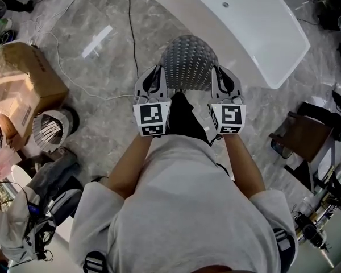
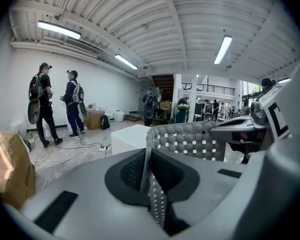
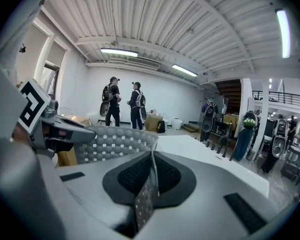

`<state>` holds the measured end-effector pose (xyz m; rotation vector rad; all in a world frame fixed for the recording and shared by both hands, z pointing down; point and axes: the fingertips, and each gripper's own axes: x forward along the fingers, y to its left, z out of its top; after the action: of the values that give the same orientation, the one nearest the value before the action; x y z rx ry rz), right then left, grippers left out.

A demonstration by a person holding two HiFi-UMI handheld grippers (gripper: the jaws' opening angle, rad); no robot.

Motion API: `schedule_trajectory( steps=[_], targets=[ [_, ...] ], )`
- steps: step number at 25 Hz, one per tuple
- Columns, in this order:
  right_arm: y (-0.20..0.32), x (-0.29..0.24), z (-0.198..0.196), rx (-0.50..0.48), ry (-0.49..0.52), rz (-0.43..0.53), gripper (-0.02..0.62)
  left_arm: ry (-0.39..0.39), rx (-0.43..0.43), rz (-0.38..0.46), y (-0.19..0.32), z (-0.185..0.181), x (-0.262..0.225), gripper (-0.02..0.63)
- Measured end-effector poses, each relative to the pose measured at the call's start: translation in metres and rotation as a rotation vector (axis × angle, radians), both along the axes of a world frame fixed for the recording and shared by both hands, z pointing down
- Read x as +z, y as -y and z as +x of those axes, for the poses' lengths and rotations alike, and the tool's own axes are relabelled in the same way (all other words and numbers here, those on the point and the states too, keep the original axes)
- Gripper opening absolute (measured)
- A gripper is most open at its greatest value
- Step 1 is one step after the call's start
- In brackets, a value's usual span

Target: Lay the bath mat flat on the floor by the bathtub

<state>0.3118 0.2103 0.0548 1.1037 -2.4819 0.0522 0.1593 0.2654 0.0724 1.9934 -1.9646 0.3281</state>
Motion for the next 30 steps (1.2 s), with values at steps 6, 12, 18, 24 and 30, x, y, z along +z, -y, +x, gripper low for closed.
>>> schedule_trajectory(
  steps=[6, 12, 18, 24, 30],
  targets=[
    [0.045, 0.021, -0.005, -0.085, -0.022, -0.036, 0.018, -0.012, -0.073, -0.053, 0.037, -0.002, 0.023, 0.025],
    [0.086, 0.047, -0.016, -0.136, -0.036, -0.094, 0.018, -0.025, -0.115, -0.113, 0.072, -0.011, 0.051, 0.025],
    [0.129, 0.072, -0.023, -0.159, -0.053, -0.127, 0.018, -0.033, -0.138, -0.140, 0.106, -0.022, 0.071, 0.025],
    [0.160, 0.092, -0.023, -0.182, -0.076, -0.131, 0.018, -0.029, -0.148, -0.158, 0.134, -0.020, 0.087, 0.025],
    [0.180, 0.102, -0.031, -0.187, -0.096, -0.137, 0.018, -0.050, -0.151, -0.171, 0.150, -0.019, 0.097, 0.025]
  ],
)
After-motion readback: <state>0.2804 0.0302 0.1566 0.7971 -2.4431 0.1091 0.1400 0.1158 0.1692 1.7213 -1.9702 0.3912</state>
